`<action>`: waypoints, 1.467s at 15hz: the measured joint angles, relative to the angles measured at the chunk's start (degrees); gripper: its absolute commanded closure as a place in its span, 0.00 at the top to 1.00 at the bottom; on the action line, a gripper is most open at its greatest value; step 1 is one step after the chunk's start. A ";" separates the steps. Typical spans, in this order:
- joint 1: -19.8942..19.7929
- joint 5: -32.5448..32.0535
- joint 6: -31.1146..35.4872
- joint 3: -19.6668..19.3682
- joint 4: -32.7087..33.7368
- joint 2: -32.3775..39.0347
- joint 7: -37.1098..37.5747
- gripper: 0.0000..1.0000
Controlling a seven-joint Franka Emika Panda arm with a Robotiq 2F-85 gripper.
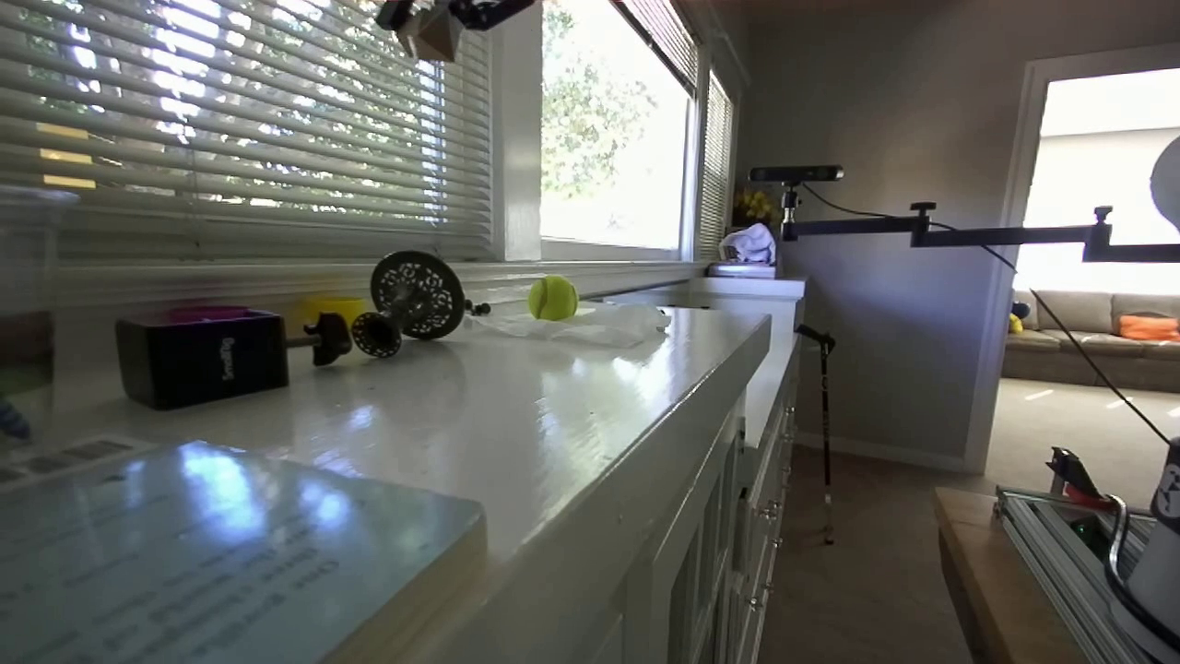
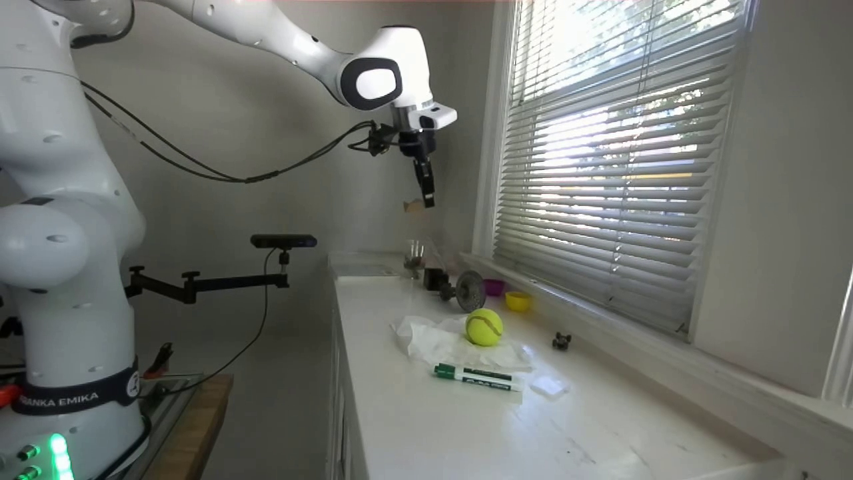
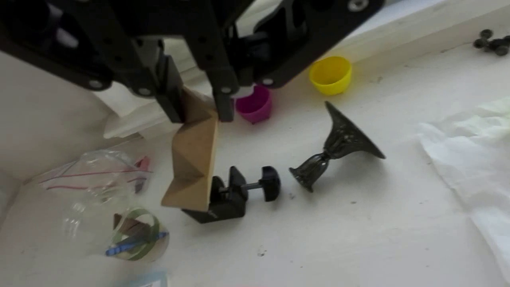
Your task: Pick up the block, and then put it in the cup
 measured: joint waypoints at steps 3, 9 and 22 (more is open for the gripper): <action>3.41 -0.01 2.53 4.40 2.24 2.00 -0.01 0.06; 5.40 -3.47 7.08 8.45 8.61 11.26 0.02 0.06; 9.91 -13.71 7.37 8.43 18.71 25.44 0.09 0.06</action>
